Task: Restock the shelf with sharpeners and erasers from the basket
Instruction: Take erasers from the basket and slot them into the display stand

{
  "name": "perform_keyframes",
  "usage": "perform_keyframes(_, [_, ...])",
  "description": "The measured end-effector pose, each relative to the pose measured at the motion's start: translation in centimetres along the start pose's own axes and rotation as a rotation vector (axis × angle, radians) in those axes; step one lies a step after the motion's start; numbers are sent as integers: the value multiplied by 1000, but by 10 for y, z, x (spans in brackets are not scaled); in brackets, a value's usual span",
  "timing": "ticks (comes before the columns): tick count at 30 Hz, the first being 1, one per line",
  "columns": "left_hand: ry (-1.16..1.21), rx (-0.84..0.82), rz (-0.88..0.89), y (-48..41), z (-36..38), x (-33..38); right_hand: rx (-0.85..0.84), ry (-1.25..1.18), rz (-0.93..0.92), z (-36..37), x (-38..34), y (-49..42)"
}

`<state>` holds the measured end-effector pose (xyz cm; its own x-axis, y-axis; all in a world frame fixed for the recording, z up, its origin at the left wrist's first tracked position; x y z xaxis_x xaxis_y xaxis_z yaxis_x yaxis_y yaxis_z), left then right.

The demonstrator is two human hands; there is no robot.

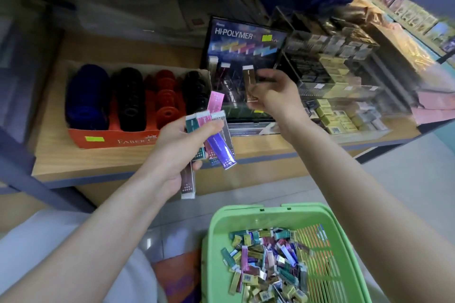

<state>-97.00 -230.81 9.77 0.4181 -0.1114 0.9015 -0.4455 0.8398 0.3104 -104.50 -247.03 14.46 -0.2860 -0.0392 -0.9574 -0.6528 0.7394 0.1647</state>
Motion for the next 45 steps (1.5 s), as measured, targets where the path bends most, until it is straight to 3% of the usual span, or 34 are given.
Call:
perform_keyframes(4, [19,4,1,1,-4,2,-40,76,-138,16,-12,-20])
perform_keyframes(13, [57,-13,24,1,-9,8,54,410,-328,38,-21,-69])
perform_keyframes(19, [71,-12,18,4,-14,9,-132,757,-268,40,-4,-75])
perform_keyframes(23, [77,-13,20,5,-16,9,-152,901,-342,37,-1,-63])
perform_keyframes(31, [82,-26,19,5,-15,9,-229,869,-457,29,4,-41])
perform_keyframes(38, [68,-5,9,5,-15,10,-170,832,-463,29,0,-49])
perform_keyframes(45, [57,2,2,3,-15,9,-18,974,-474,29,-8,-41])
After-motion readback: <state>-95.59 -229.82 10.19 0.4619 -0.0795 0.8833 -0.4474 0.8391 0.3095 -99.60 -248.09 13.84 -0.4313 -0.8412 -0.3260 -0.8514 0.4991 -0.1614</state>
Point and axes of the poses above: each hand's wrist, its own y-axis away from the middle knuckle, its own z-axis out of the palm, x = y × z, the point moved 3 cm from there along -y, towards the middle knuckle, and after that the axes turned 12 degrees about -x, right-handed, at the moved point
